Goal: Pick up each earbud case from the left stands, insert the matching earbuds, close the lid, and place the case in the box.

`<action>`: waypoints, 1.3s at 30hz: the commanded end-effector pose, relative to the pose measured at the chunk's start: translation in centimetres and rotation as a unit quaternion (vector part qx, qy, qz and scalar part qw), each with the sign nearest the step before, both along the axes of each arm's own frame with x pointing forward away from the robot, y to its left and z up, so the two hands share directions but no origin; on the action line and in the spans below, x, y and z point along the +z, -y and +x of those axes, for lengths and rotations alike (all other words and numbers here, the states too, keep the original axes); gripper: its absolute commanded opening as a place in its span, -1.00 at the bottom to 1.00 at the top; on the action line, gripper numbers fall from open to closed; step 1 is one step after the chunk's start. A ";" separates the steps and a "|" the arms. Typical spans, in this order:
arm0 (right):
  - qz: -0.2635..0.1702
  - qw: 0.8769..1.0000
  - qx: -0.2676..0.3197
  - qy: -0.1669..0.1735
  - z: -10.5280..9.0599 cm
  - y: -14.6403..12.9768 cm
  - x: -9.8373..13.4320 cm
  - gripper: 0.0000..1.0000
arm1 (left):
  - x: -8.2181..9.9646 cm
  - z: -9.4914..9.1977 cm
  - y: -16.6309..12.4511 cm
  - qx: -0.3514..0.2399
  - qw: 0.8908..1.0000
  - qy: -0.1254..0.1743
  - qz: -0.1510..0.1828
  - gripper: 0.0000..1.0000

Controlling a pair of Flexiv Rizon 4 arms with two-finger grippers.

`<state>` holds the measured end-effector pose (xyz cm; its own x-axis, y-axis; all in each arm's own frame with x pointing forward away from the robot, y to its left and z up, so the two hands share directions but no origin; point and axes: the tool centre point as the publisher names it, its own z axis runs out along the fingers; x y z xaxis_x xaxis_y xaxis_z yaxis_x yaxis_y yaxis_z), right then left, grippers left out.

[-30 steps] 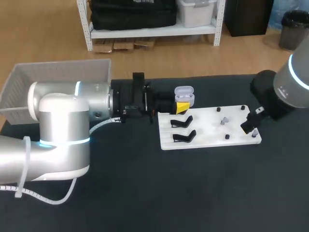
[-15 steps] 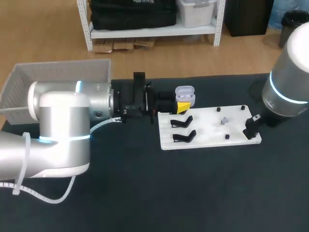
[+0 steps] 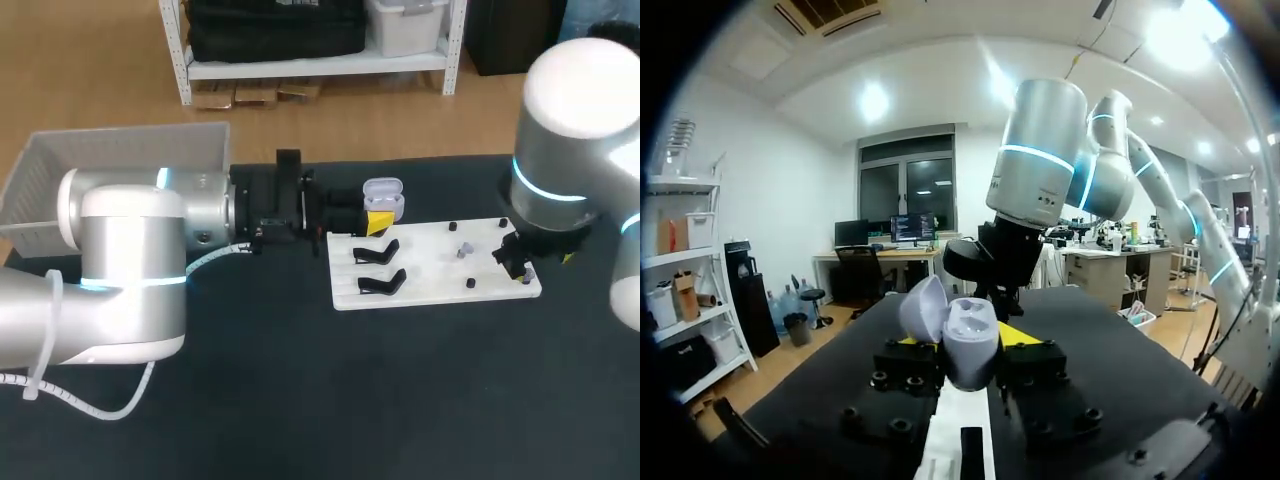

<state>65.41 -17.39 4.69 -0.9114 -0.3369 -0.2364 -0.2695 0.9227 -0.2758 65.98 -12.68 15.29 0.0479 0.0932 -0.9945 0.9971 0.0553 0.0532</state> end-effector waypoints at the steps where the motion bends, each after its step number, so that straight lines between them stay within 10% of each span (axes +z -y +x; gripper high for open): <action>1: -0.011 1.000 -0.009 -0.002 0.1 -0.5 -0.4 0.22 | -0.1 -0.1 0.0 0.003 1.000 0.002 -0.004 -1.00; 39: -0.037 0.999 -0.035 0.005 0.1 -0.6 -2.4 -0.30 | -0.1 -0.1 0.0 0.003 1.000 0.002 -0.004 -1.00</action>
